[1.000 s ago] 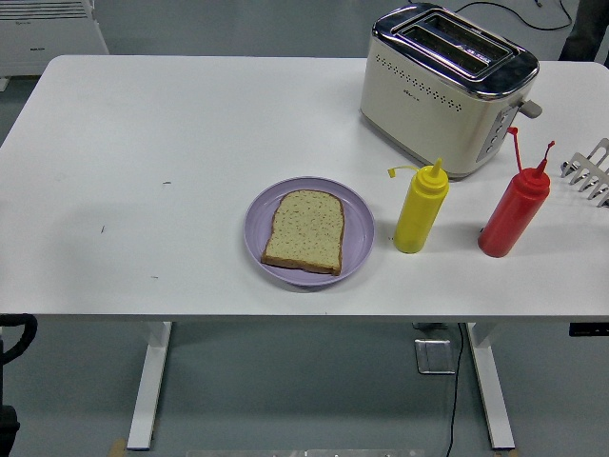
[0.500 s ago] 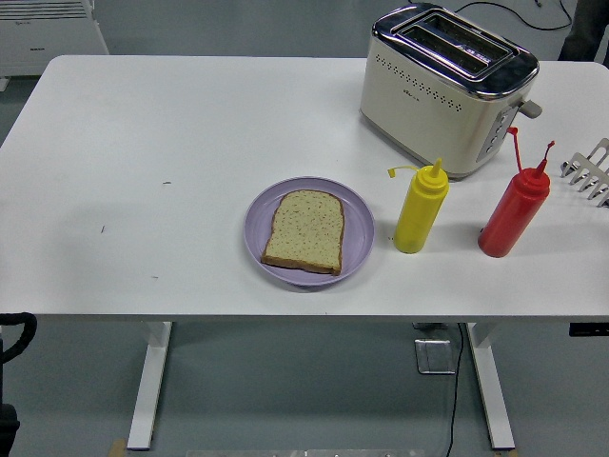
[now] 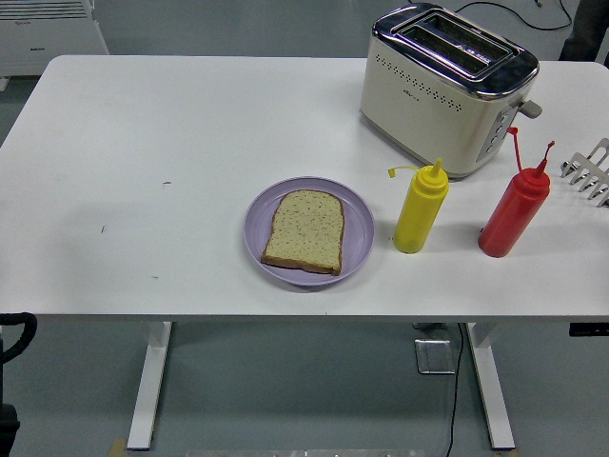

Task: Pick up the cup,pour liquid into bread,place the cup on the desk

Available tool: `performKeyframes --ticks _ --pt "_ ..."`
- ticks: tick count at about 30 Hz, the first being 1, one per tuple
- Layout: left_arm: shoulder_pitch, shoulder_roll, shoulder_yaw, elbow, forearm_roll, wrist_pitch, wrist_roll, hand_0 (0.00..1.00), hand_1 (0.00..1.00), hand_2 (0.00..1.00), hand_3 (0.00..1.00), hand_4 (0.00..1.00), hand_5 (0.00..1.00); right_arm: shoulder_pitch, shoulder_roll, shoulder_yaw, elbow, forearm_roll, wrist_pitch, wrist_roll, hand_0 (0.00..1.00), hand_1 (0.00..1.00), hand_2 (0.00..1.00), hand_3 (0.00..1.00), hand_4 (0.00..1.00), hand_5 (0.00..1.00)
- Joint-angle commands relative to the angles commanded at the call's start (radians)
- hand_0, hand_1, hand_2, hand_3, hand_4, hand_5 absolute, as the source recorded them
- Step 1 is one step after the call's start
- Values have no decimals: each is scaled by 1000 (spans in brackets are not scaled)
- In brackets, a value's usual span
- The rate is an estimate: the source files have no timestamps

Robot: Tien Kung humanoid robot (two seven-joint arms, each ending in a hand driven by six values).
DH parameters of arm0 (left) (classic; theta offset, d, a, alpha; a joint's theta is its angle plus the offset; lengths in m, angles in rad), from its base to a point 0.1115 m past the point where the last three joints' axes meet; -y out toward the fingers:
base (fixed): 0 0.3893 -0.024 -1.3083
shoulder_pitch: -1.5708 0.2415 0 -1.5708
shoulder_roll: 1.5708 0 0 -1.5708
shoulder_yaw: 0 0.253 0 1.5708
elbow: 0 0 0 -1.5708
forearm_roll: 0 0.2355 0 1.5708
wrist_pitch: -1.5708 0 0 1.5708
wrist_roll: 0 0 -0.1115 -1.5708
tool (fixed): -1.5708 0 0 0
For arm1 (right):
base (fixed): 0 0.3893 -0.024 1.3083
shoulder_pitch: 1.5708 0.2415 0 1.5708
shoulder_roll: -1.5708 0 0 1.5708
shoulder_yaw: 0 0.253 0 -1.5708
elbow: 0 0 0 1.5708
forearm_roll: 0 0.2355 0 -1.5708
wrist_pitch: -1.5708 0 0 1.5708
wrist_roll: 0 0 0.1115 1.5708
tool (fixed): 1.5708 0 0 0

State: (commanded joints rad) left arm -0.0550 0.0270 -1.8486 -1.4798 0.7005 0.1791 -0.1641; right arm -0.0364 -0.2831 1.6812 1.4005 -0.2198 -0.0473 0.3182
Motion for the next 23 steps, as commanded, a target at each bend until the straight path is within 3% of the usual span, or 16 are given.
performKeyframes --ticks 23 --pt "0 0 -1 1 0 0 2 749 756 765 662 604 998 2 3 0 -5 -1 3 -1 839 786 802 848 737 681"
